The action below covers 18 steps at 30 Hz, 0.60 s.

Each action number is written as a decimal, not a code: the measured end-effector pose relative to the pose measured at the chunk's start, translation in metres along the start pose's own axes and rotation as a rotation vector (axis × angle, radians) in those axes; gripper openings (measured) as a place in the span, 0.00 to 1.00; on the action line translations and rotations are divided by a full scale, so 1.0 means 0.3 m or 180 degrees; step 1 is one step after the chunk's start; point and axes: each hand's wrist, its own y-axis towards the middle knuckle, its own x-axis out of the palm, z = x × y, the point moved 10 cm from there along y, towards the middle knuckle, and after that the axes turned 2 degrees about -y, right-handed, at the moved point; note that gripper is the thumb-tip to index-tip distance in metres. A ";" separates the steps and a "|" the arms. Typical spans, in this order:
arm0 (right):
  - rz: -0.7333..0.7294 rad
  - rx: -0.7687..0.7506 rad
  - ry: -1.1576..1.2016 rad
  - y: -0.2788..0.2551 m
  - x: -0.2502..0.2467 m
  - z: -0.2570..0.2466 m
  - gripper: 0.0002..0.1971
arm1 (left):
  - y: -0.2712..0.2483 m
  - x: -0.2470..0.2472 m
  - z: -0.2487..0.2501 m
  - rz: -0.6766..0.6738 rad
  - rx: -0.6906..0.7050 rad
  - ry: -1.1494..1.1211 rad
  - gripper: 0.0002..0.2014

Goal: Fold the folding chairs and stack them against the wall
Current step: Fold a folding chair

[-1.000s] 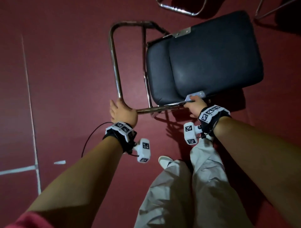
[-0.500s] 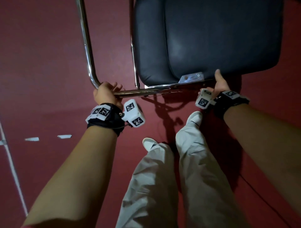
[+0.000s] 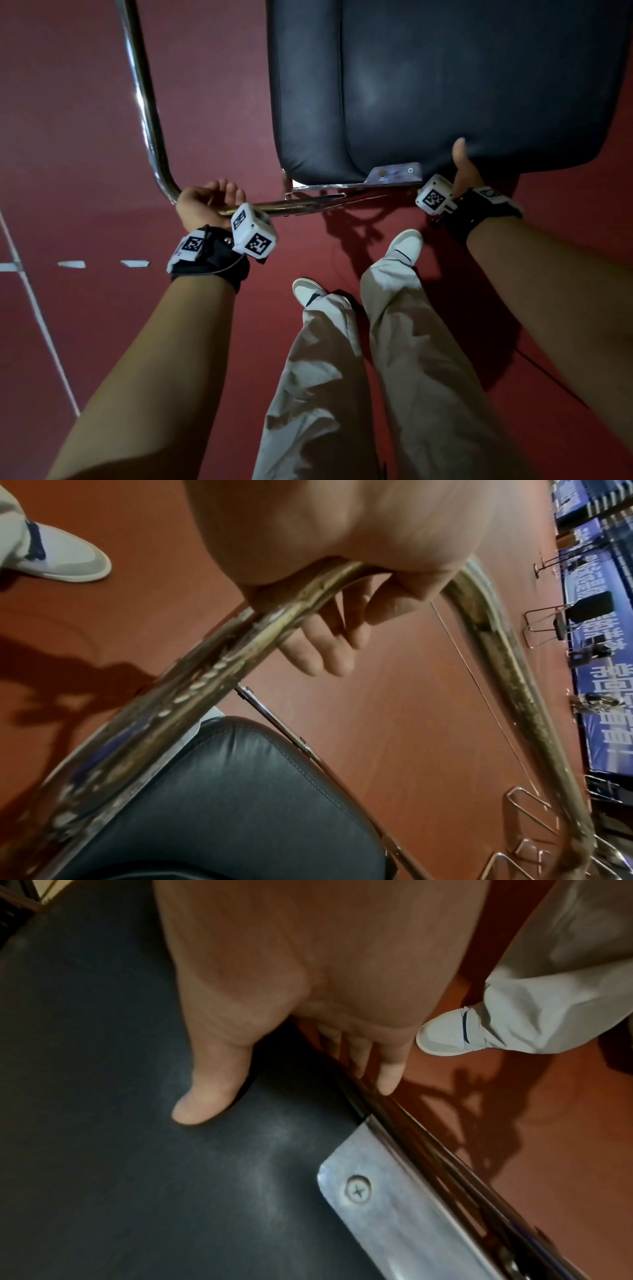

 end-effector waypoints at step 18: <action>-0.0569 0.0024 -0.0129 0.302 -0.075 0.062 0.58 | 0.031 -0.013 -0.001 0.0296 0.0245 0.0299 0.05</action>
